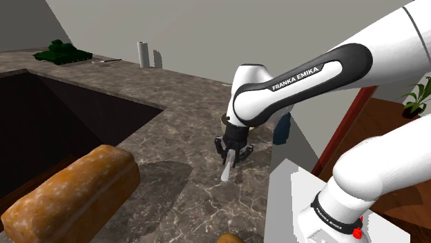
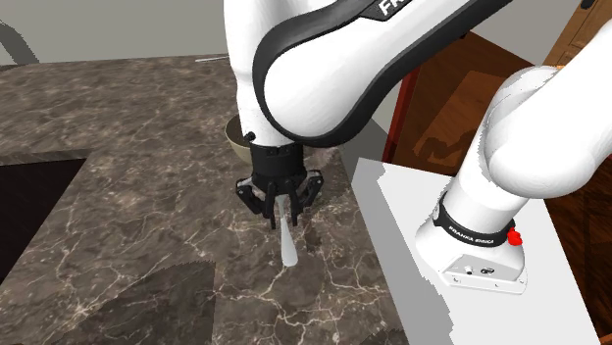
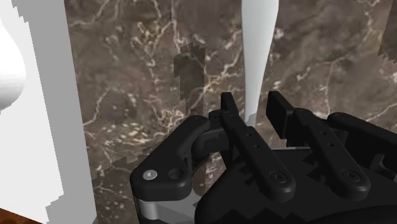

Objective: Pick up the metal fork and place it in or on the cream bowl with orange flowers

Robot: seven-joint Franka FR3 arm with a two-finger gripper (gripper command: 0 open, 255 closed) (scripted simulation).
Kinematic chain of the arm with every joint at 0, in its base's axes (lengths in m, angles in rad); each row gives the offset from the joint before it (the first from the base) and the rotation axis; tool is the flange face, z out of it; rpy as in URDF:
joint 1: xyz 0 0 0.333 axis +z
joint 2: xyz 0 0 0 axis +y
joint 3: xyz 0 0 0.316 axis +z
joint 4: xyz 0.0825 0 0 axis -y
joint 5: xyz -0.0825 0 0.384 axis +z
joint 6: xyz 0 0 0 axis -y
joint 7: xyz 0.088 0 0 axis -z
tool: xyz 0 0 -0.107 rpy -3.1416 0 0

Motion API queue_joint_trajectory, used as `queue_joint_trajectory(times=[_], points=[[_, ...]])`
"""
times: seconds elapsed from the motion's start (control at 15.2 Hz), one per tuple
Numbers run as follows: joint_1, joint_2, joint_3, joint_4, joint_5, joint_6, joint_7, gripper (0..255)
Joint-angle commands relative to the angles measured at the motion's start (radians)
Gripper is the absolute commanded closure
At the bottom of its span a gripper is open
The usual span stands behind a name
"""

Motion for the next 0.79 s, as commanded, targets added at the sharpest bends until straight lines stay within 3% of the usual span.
queue_joint_trajectory(times=[0.0, 0.73], points=[[0.001, -0.022, -0.010, 0.012, -0.006, -0.034, 0.003, 255], [0.003, -0.134, -0.068, 0.091, -0.043, -0.224, 0.025, 255]])
